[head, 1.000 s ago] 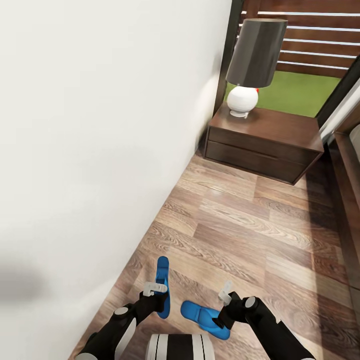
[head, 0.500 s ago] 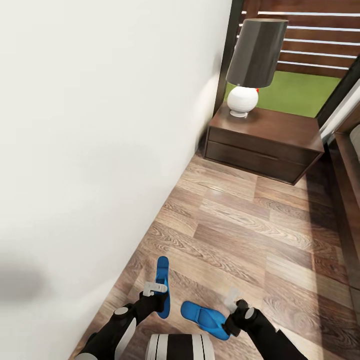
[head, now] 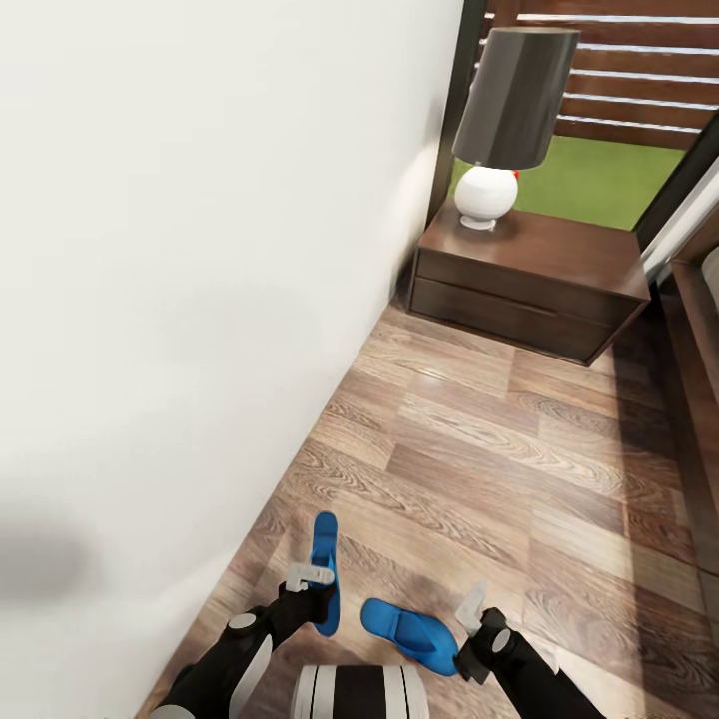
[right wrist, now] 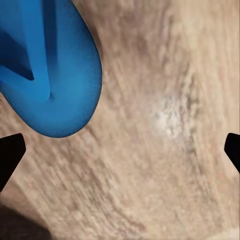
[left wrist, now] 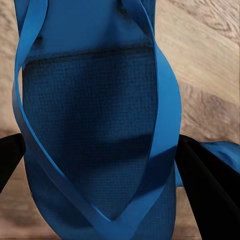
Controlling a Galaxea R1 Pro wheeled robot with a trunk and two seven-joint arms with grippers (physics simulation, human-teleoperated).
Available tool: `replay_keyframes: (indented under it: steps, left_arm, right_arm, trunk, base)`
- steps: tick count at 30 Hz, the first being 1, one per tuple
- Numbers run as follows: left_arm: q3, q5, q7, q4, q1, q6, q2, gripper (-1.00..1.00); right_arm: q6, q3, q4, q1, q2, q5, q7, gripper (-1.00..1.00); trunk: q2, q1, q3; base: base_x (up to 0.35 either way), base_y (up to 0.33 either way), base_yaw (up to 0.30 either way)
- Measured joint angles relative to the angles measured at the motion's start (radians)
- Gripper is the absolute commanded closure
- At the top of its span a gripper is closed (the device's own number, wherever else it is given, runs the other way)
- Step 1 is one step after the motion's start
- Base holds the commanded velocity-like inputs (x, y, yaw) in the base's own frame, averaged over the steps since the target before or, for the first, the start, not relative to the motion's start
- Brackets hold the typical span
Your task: In the bedroom, move the book from the bed onto either nightstand, and place the two sandals side by side next to the bed.
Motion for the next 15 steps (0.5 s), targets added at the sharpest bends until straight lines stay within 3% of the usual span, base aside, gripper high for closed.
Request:
replay_keyframes:
  steps: [5,15]
  left_arm:
    - [0.000,0.000,0.000,0.000,0.000,0.000,0.000,1.00]
    - [0.000,0.000,-0.001,-0.001,0.000,0.000,0.000,1.00]
  right_arm:
    - [-0.001,0.000,0.000,0.000,0.001,0.000,0.000,-1.00]
    - [-0.002,0.001,-0.001,0.000,0.001,0.000,0.000,-1.00]
  trunk:
    - [-0.001,0.002,-0.019]
    - [-0.001,0.002,-0.019]
  base:
    - [0.000,0.000,0.000]
    - [0.000,0.000,0.000]
